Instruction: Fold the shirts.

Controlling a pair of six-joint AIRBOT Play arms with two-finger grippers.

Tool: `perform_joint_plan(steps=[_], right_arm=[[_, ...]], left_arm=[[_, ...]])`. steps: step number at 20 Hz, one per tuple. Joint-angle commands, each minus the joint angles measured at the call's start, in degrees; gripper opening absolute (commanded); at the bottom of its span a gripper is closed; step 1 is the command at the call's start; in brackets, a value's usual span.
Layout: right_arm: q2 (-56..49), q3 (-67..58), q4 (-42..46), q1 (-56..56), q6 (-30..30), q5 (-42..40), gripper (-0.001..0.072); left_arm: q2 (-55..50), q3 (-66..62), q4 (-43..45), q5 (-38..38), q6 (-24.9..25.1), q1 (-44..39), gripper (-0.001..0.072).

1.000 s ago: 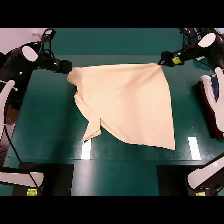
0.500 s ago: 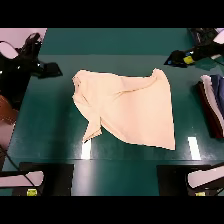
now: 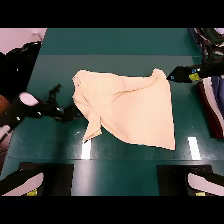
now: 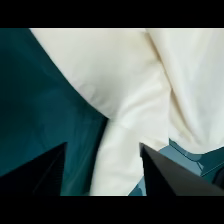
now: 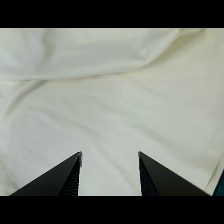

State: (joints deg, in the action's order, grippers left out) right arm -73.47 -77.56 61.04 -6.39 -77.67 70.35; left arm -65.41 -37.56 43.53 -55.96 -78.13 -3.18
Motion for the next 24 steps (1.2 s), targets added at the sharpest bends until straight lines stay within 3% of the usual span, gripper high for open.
perform_joint_plan(steps=[1,7,11,12,14,17,21,24], right_arm=[[5.81,6.23,-1.49,0.2,0.13,-3.52,0.0409],[9.94,7.96,-1.46,0.2,0.09,-3.37,0.0409],[9.99,7.91,-1.57,0.11,-0.96,-3.1,0.0409],[10.05,7.91,-1.53,0.07,-0.96,-2.73,0.0409],[10.47,7.89,-1.03,0.22,-0.94,-1.66,0.0409],[11.89,8.04,-0.55,2.51,-0.94,2.89,0.0409],[14.53,8.61,10.34,9.6,-1.11,13.86,0.0409],[18.14,17.62,11.5,18.01,-1.14,17.84,0.0418]], left_arm=[[1.31,8.57,-10.82,12.17,2.08,-5.49,0.0538],[1.29,8.7,-14.12,22.69,1.88,-10.05,0.0538],[-0.39,8.68,-15.69,23.69,1.92,-11.54,0.0537],[-0.59,8.59,-15.74,24.09,1.84,-11.54,0.0511],[-0.59,7.41,-15.72,24.2,1.64,-11.3,0.0056],[-0.42,2.86,-13.88,19.85,2.1,-11.3,0.0024],[2.75,-5.09,-0.42,14.49,1.51,-11.3,0.0024],[4.13,-9.57,5.7,10.64,1.49,-11.3,0.0024]])
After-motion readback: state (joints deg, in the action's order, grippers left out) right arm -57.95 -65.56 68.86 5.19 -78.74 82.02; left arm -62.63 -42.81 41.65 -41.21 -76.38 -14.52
